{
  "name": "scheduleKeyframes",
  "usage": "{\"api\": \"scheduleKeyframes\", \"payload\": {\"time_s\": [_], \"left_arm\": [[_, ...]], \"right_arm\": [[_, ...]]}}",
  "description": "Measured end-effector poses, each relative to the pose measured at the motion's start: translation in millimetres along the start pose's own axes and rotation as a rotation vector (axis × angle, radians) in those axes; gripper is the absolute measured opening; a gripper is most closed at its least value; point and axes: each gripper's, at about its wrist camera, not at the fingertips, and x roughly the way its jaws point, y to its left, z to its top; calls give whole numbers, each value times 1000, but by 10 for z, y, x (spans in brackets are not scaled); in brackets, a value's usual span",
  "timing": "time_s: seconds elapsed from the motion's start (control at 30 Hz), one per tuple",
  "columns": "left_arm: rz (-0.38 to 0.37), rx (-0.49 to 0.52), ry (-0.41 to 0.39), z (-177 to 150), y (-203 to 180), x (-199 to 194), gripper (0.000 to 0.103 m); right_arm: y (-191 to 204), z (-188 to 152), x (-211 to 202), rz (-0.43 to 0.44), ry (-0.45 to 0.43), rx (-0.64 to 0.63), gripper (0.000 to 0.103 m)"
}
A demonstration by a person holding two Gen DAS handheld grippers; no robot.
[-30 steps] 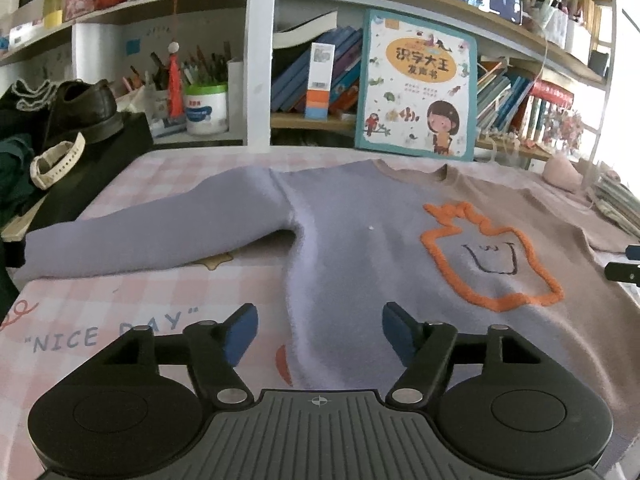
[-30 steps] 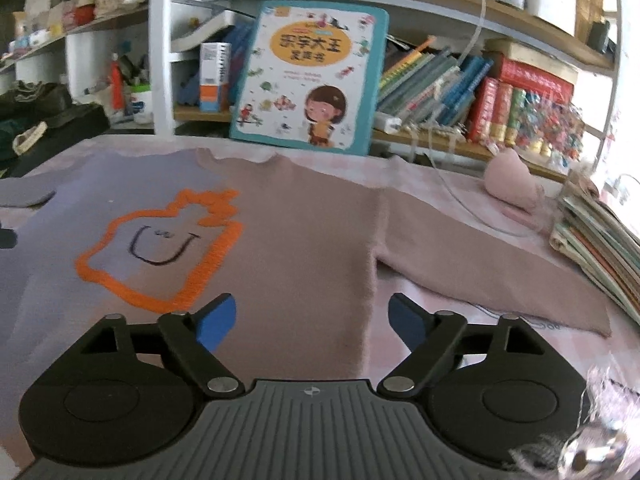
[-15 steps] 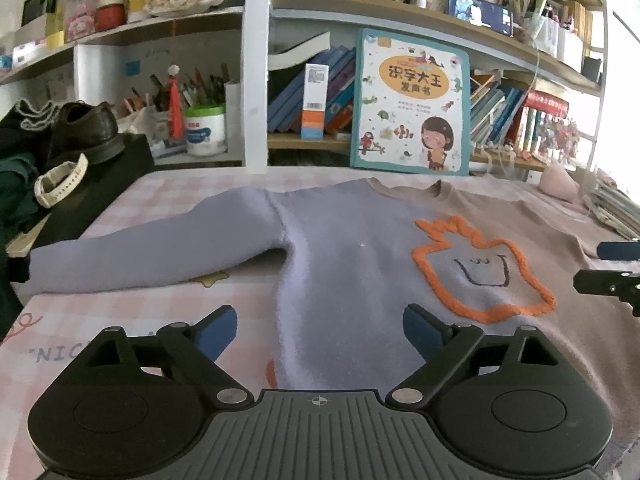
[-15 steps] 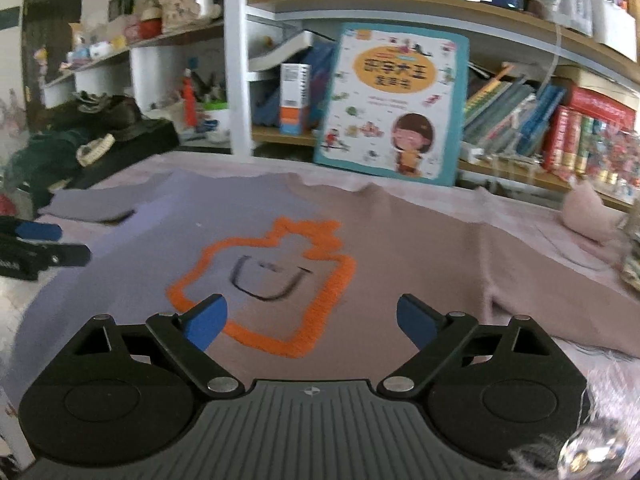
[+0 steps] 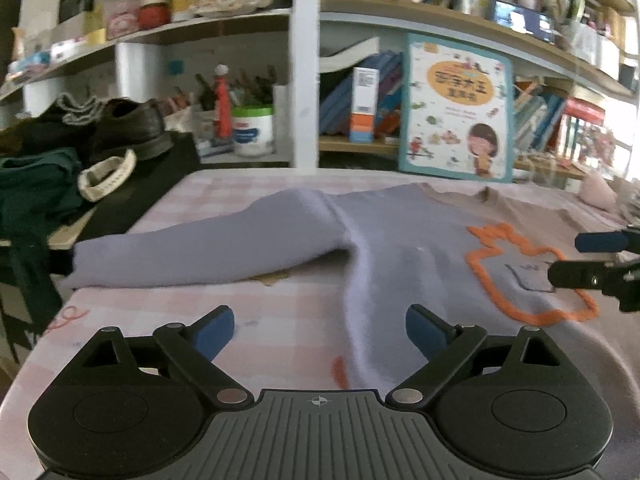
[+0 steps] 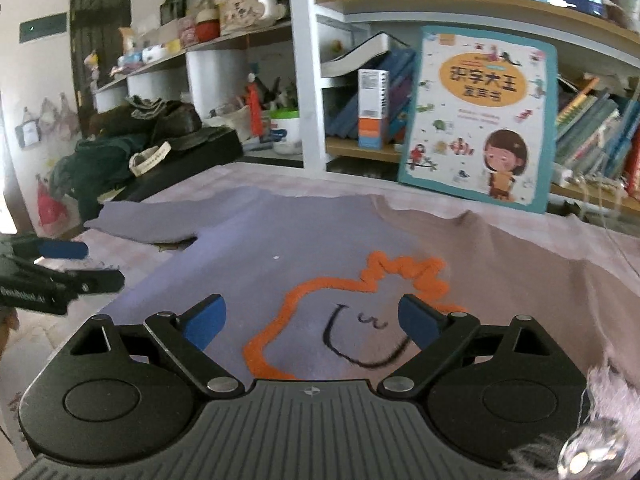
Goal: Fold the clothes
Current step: 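Move the left gripper to the lavender sleeve cuff and grasp it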
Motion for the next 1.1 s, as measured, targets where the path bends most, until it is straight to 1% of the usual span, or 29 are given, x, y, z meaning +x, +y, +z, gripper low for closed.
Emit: {"api": "scheduleKeyframes", "payload": {"time_s": [0.23, 0.33, 0.5, 0.73, 0.93, 1.1], "left_arm": [[87, -33, -7, 47, 150, 38, 96], [126, -47, -9, 69, 211, 61, 98], [183, -76, 11, 119, 332, 157, 99], [247, -136, 21, 155, 546, 268, 99], [333, -158, 20, 210, 783, 370, 99], [374, -200, 26, 272, 1053, 476, 99]], "right_arm": [[78, 33, 196, -8, -40, -97, 93], [106, 13, 237, -9, -62, -131, 93], [130, -39, 266, 20, -73, -140, 93], [141, -52, 272, 43, -70, -135, 95], [185, -80, 273, 70, -39, -133, 95], [223, -103, 273, 91, -16, -134, 95]]}}
